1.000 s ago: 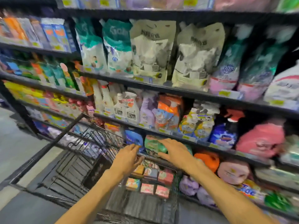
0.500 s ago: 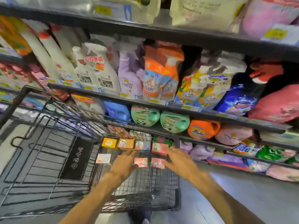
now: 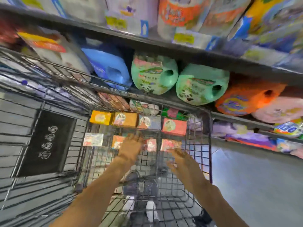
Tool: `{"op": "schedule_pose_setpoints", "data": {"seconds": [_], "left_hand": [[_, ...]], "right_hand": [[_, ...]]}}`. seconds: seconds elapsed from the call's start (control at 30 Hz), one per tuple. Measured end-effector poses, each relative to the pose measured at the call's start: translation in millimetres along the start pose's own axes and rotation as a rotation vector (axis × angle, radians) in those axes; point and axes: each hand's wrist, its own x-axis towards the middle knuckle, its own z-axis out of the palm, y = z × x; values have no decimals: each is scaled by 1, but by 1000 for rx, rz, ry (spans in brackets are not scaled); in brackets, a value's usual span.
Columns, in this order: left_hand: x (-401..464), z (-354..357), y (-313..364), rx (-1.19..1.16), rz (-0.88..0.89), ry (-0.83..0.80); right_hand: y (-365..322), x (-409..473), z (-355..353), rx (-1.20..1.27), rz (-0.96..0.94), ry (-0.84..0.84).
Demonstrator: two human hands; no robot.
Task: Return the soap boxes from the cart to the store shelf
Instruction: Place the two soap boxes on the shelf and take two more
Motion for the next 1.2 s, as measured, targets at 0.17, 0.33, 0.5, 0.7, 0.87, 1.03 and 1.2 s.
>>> {"op": "schedule_pose_setpoints", "data": {"seconds": [0.17,0.33,0.5,0.7,0.87,1.03,1.2], "left_hand": [[28,23,1,41,53,-16],[32,27,3,-3,0,19],[17,25,0,-176,29,118],[-7,19,-12,-595,49,243],[-29,19,-35,-958,-67,249],[-40,31,-50,-1207,-145,156],[-42,34,-53,-1219,-144,193]], "right_hand": [[4,6,21,-2,124,29],[7,7,26,-114,83,158],[15,26,29,-116,84,143],[32,70,44,194,340,101],[36,85,49,288,428,83],[45,96,52,2,411,-57],[59,96,69,3,368,-30]]}}
